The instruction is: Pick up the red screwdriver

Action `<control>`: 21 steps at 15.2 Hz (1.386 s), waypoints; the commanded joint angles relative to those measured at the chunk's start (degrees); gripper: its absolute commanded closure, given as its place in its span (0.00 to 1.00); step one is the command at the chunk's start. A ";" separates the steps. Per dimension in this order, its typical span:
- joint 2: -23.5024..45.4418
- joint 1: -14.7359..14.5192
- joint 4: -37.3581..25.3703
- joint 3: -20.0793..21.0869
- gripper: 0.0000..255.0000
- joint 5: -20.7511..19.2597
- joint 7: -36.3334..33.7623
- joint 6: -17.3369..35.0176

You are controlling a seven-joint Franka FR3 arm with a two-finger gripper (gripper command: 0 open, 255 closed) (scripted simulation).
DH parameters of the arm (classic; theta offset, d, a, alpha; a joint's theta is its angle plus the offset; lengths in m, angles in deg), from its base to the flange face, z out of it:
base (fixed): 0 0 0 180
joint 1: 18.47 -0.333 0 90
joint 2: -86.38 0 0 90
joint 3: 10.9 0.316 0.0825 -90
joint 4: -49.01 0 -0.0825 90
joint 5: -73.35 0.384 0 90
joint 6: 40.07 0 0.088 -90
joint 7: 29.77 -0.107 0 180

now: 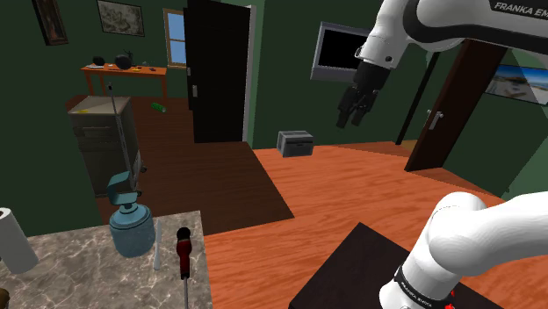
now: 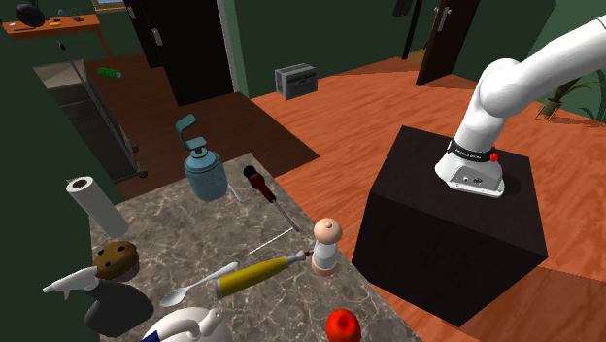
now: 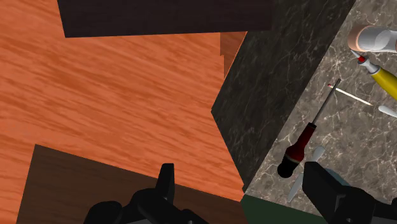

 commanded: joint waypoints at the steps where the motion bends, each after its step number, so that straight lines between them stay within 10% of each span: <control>1: 0.00 0.00 0.00 0.00 0.00 0.00 0.00 0.00; 21: 22.48 -1.68 9.76 20.97 0.00 5.67 -21.78 31.75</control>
